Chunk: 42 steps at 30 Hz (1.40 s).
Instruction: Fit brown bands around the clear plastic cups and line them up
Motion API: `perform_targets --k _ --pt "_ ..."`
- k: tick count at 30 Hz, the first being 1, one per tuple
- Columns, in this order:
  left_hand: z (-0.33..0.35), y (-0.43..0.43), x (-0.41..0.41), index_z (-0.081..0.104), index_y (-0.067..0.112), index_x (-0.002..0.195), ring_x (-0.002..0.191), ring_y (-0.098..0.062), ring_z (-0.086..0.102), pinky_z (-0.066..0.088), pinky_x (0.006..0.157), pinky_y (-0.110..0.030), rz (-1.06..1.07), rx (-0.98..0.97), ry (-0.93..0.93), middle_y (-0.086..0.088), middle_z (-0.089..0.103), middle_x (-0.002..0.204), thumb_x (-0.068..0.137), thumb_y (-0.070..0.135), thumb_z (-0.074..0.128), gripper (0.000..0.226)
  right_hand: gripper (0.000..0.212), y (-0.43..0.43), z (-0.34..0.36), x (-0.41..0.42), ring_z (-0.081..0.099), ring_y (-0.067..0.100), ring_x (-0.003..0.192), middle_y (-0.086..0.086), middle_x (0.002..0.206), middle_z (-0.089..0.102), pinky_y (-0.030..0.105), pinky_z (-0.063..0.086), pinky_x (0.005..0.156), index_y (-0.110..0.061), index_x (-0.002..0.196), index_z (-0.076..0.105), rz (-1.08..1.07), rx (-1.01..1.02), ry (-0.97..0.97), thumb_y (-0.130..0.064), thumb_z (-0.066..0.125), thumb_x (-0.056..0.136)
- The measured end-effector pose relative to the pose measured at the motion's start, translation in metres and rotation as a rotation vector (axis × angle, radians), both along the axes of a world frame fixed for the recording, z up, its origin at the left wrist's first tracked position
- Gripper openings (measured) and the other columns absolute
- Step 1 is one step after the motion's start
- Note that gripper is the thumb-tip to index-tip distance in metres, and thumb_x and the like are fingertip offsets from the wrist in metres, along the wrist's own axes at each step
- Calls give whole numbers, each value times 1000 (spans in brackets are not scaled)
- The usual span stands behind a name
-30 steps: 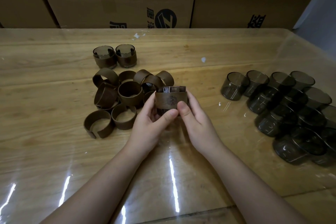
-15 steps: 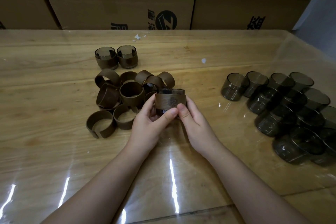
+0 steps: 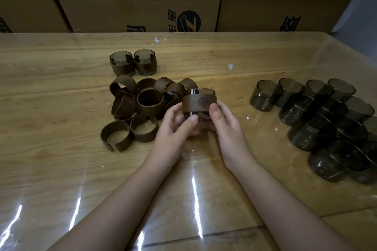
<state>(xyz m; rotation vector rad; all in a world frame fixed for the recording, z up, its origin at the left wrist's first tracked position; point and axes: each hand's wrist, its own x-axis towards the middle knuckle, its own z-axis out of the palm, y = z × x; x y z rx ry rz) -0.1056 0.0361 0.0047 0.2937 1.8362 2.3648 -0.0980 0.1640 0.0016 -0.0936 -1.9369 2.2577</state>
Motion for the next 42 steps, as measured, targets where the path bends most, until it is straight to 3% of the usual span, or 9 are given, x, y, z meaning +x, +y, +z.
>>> perform_targets --k 4,9,18,23,29,31,34,36,42 --pt "2 1 1 47 13 133 102 -18 68 56 81 -27 27 -24 53 -12 60 124 74 30 62 64 69 4 1 0 67 24 105 7 110 72 42 51 92 -8 128 56 23 -63 5 -49 68 74" --pt "0 0 1 46 29 134 100 -15 66 55 91 -39 66 -114 89 -9 49 133 85 11 66 56 55 10 2 1 65 2 102 -3 112 67 18 52 83 -19 126 52 15 18 64 -26 68 73" --pt "-1 2 0 44 26 130 91 -17 69 58 73 -26 89 -120 46 4 55 123 92 3 58 46 65 4 4 -1 58 0 117 -13 122 61 18 45 96 -28 128 45 -88 105 208 10 67 80" --pt "0 2 0 60 15 106 61 -7 64 52 57 -20 14 -155 26 5 67 75 96 2 50 20 68 9 19 -10 54 -1 122 -14 135 51 27 43 107 -40 128 42 -130 192 219 3 68 83" --pt "2 2 3 64 19 85 54 -7 58 48 52 -19 -61 -246 52 10 62 59 97 6 50 22 66 13 36 -48 54 -24 94 -33 116 44 3 47 73 -49 132 40 -81 320 152 -15 71 85" --pt "3 1 1 64 19 83 53 -8 57 47 51 -18 -58 -236 26 9 61 57 97 6 50 23 59 13 42 -66 58 -18 95 -28 113 51 7 50 71 -42 131 47 -51 348 124 -17 73 84" --pt "5 -3 -3 64 14 82 50 -8 55 44 47 -17 -41 -185 -26 6 59 55 97 5 48 23 53 8 47 -93 50 7 122 -9 134 55 23 44 95 -43 125 50 -26 441 93 -23 74 82" --pt "8 -4 -5 64 12 81 48 -8 55 44 46 -17 -31 -139 -75 4 58 55 97 7 48 23 52 3 50 -112 44 11 127 -3 140 52 19 37 91 -45 122 49 -27 494 85 -24 75 82" --pt "10 -4 -8 63 13 79 46 -9 52 42 47 -16 -64 -100 -139 3 55 54 98 10 47 25 57 -11 41 -168 43 19 134 2 141 52 36 36 104 -33 130 48 -8 521 -12 -19 76 82"
